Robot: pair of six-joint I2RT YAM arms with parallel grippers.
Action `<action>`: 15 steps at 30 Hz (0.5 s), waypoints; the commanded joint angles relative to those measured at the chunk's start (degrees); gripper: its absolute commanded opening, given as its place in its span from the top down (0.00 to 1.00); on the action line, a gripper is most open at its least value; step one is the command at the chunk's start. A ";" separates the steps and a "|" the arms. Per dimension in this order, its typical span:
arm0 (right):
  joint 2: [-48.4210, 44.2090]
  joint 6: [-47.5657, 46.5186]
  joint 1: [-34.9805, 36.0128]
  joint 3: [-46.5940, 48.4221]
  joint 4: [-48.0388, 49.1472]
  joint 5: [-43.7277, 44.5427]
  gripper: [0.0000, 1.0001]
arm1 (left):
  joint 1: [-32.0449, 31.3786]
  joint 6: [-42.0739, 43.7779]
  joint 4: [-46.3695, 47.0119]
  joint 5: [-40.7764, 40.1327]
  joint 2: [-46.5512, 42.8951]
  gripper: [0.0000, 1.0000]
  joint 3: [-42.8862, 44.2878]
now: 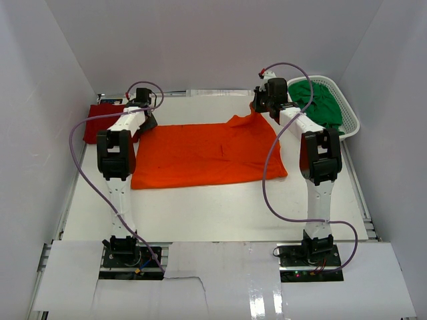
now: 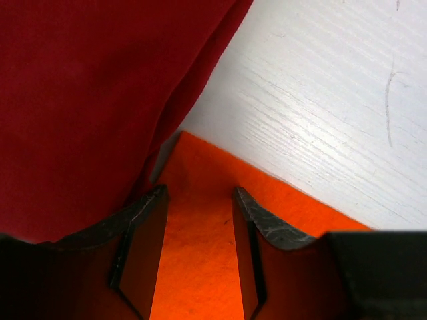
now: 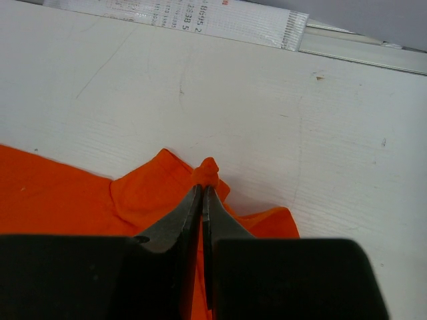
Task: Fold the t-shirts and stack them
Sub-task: Fold the other side of the tshirt into a rectangle
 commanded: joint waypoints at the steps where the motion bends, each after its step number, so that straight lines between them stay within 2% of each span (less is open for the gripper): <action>1: -1.44 -0.66 -0.29 0.98 1.62 -0.53 0.92 | 0.13 -0.40 -0.29 -1.16 0.29 0.46 2.63; 8: -1.35 -0.93 -0.29 0.89 1.44 -0.53 0.92 | 0.13 -1.45 -0.46 -0.38 1.09 0.48 2.45; 9: -1.35 -1.01 -0.29 0.81 1.35 -0.53 0.92 | 0.13 -1.45 -0.55 -0.29 1.18 0.50 2.45; 10: -1.35 -1.02 -0.29 0.81 1.44 -0.53 0.92 | 0.13 -1.54 -0.55 -0.20 1.26 0.59 2.45; 12: -1.35 -1.02 -0.29 0.72 1.44 -0.70 0.92 | 0.22 -1.36 -0.55 -0.20 1.96 0.68 2.54; 15: -1.61 -0.93 -0.29 0.46 1.35 -0.97 0.92 | 0.83 -1.45 -0.55 0.07 2.84 0.71 2.45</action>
